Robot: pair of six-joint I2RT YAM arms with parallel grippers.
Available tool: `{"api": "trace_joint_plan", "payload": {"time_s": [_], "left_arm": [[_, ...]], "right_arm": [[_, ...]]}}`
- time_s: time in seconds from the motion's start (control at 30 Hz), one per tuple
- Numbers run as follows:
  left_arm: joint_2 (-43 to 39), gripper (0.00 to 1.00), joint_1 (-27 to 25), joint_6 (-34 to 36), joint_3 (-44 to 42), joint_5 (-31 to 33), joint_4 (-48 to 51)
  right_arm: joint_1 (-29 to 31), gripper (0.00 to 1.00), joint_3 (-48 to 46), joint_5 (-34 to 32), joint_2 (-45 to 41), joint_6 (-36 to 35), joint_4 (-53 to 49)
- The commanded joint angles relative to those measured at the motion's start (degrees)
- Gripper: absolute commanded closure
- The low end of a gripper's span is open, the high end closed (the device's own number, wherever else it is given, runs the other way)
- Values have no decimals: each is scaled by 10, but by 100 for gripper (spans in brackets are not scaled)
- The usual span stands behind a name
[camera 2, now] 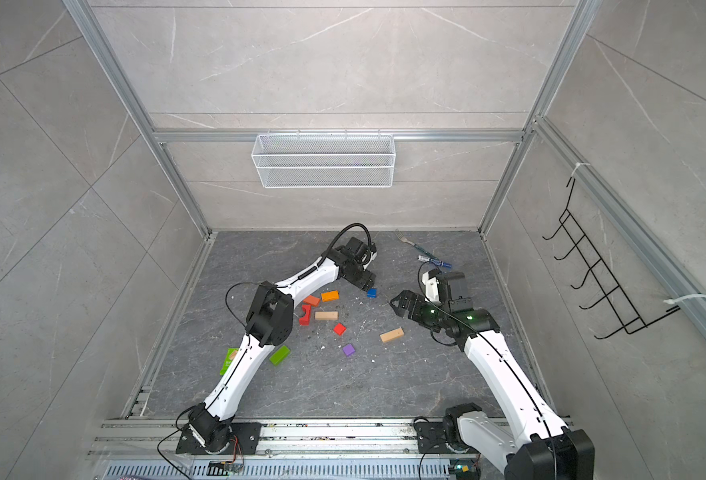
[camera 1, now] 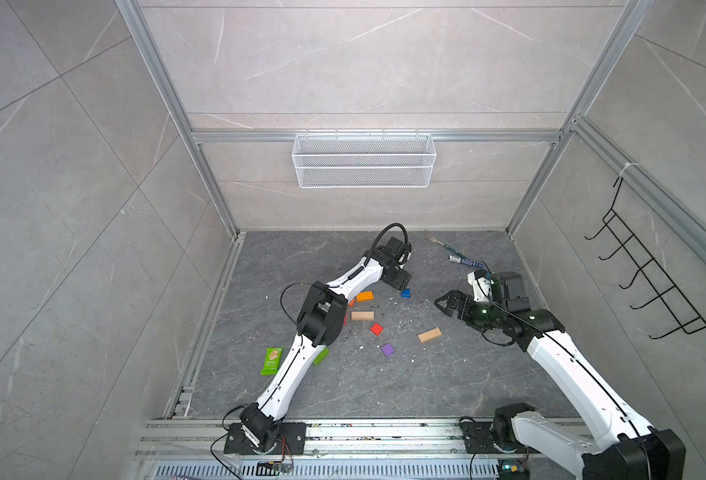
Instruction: Build the wood block tower
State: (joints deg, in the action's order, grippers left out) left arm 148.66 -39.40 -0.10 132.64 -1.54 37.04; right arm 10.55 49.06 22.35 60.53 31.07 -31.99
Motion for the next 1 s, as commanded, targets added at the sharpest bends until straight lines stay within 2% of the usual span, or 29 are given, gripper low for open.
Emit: {"api": "trace_joint_plan", "payload": {"time_s": [0.0,0.3,0.47,0.63,0.8,0.97], "left_arm": [[-5,28,-1,-8,5,12,5],[-40,70,-1,-62,-1,41,12],[-82,79,-1,-105,-28,62,2],[-128,93,-1,-140,-59,57,3],[-204,97,-2,-197,-136,48,-8],[-287,97,-11,-242,-236,76,-15]], "right_arm": [[4,1,-6,-19,2,-18,-17],[4,1,-7,-21,-7,-22,-35],[3,1,-6,-26,-17,-22,-47],[4,1,12,-23,-16,-24,-74],[4,1,20,-29,-23,-30,-88],[4,1,23,-28,-31,-30,-96]]}}
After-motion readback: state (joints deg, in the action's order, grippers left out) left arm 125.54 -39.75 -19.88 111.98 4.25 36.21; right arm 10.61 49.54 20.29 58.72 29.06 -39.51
